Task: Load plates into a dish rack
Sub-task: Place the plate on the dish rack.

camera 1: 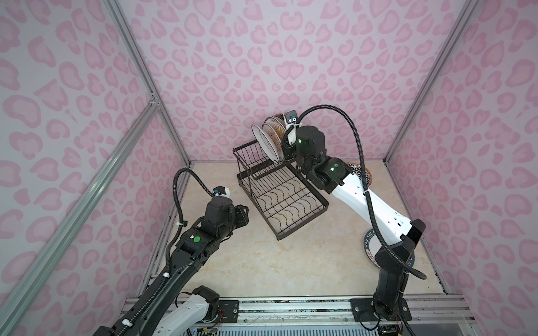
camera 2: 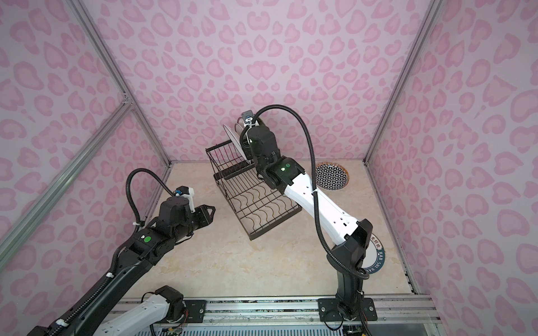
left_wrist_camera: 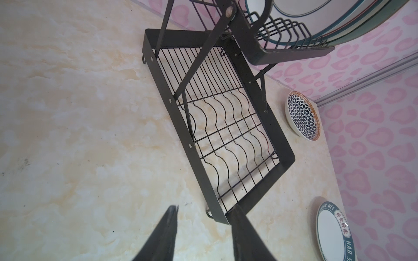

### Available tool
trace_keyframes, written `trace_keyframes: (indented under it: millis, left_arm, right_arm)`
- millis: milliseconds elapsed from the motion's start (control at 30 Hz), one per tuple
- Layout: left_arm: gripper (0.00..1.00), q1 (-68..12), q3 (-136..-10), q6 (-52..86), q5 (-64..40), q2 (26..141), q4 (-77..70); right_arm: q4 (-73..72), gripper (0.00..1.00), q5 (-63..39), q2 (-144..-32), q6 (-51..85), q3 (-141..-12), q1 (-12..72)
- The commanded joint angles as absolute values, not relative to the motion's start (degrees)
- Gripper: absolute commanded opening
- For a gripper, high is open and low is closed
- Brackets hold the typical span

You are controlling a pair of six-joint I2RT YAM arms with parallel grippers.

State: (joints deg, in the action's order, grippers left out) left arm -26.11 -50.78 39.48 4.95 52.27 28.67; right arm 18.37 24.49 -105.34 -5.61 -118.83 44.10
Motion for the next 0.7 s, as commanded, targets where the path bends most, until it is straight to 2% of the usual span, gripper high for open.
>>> trace_keyframes:
  millis: [0,367,667]
  left_arm:
    - [0.43,-26.0,-50.8,39.9,5.4,52.4,28.0]
    - [0.42,-26.4,-47.9,42.6,0.8,57.9,21.1]
    - [0.42,-32.1,-49.0,44.2,-1.1,66.2,15.2]
  right_arm:
    - [16.2,0.45,20.9,-101.2,-2.1,-113.2,42.1]
    - [18.1,0.44,12.8,-85.4,7.6,-90.6,30.0]
    - [19.6,0.43,4.5,-73.8,18.0,-69.0,15.0]
